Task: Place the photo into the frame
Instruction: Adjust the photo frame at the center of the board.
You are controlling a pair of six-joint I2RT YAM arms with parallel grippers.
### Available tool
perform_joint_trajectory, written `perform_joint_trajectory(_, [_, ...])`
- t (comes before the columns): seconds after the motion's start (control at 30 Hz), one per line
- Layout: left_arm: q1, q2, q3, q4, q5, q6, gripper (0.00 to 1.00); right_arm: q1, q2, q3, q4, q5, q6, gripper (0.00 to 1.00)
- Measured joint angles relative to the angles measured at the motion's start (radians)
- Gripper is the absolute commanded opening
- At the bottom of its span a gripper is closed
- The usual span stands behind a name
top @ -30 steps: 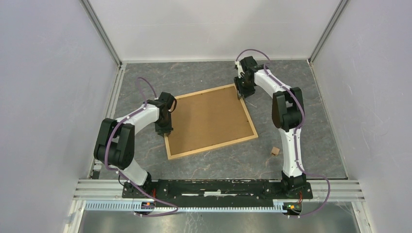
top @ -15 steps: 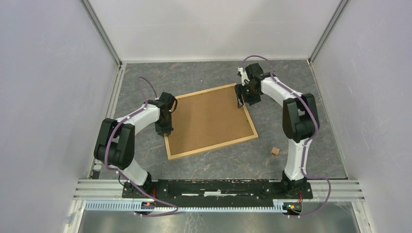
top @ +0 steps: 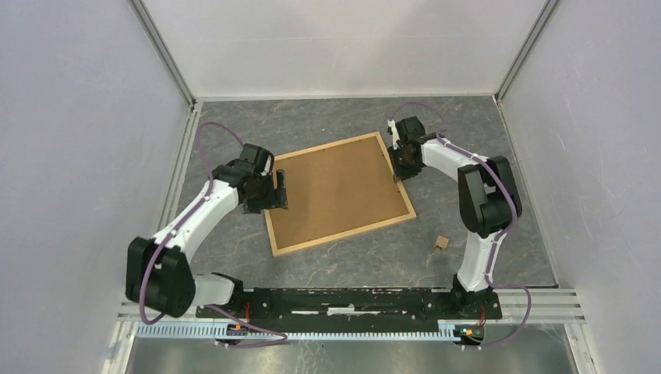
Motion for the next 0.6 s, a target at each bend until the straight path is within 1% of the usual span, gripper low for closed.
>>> perform_joint_trajectory(0.03, [0.000, -0.034, -0.001, -0.006, 0.033, -0.010, 0.89, 0.004, 0.000, -0.002, 0.013, 0.010, 0.020, 0.07])
perform_joint_trajectory(0.07, [0.000, -0.058, -0.004, -0.007, 0.068, -0.022, 0.91, 0.007, 0.000, -0.007, 0.027, 0.023, 0.026, 0.00])
perform_joint_trajectory(0.17, [-0.018, -0.135, -0.059, 0.025, 0.184, -0.095, 0.92, 0.005, -0.053, -0.101, 0.131, 0.048, 0.066, 0.00])
perform_joint_trajectory(0.23, [-0.048, -0.184, -0.131, 0.068, 0.251, -0.190, 0.91, -0.005, -0.118, -0.216, 0.245, 0.046, 0.104, 0.00])
perform_joint_trajectory(0.3, [-0.087, -0.210, -0.186, 0.105, 0.288, -0.275, 0.89, -0.018, -0.195, -0.341, 0.357, 0.047, 0.151, 0.00])
perform_joint_trajectory(0.37, [-0.148, -0.217, -0.232, 0.151, 0.304, -0.377, 0.87, -0.032, -0.276, -0.470, 0.461, 0.049, 0.206, 0.00])
perform_joint_trajectory(0.47, [-0.246, -0.199, -0.266, 0.217, 0.314, -0.508, 0.86, -0.039, -0.356, -0.604, 0.584, 0.049, 0.273, 0.00])
perform_joint_trajectory(0.6, [-0.340, -0.141, -0.316, 0.330, 0.323, -0.651, 0.86, -0.043, -0.409, -0.705, 0.699, 0.047, 0.326, 0.00])
